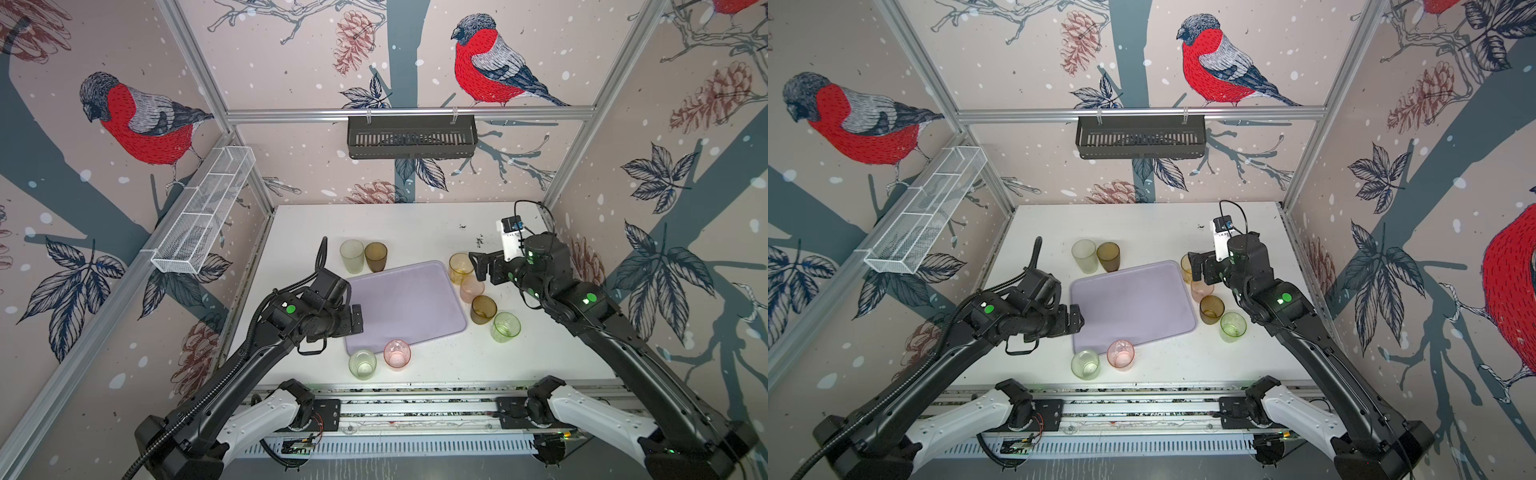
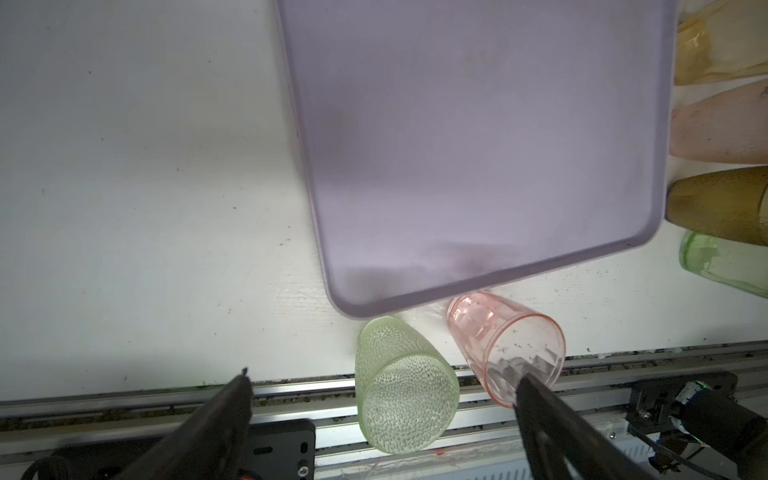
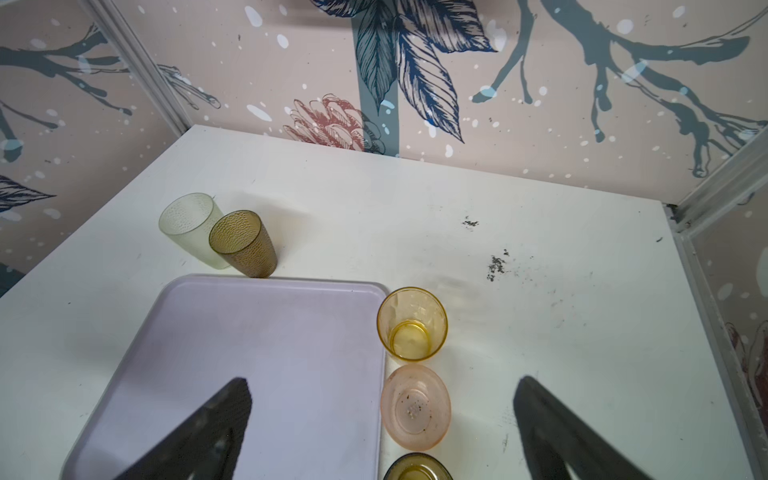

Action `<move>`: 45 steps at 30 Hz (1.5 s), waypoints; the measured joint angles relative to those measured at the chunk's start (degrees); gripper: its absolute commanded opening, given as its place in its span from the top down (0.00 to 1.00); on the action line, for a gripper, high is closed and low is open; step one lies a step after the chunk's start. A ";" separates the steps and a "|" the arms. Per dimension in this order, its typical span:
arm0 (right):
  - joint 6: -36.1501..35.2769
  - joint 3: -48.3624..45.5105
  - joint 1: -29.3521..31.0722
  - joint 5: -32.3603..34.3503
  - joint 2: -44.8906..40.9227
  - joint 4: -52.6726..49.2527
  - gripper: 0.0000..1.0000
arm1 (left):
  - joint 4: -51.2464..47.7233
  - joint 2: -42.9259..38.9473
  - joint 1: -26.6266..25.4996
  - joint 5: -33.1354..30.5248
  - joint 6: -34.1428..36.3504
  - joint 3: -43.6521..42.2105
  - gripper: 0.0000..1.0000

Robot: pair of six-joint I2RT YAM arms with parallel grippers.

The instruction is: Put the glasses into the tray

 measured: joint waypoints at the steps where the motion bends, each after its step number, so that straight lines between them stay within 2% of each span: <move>1: -0.42 0.46 0.02 -1.22 0.24 -0.09 0.01 | 0.04 -0.07 -1.03 0.04 -0.63 -0.76 0.03; 8: -4.13 0.94 2.34 -9.16 0.04 -1.07 0.01 | 0.26 -1.01 -8.50 0.52 -5.46 -3.76 0.09; 16: -9.07 -1.27 8.39 -16.13 0.72 -0.44 0.00 | 0.07 0.74 -9.62 0.46 -5.88 -4.24 0.13; 22: -13.16 -6.29 15.15 -21.49 -2.97 3.32 0.00 | 0.68 -1.03 -9.62 0.72 -6.62 -7.96 0.15; 32: -16.15 -11.34 24.61 -24.96 -5.05 6.84 0.01 | 1.27 -5.97 -9.75 2.27 -8.22 -10.43 0.15; 45: -15.76 -14.21 28.00 -24.26 -3.65 11.13 0.01 | 0.68 -5.81 -9.86 3.26 -8.72 -12.74 0.25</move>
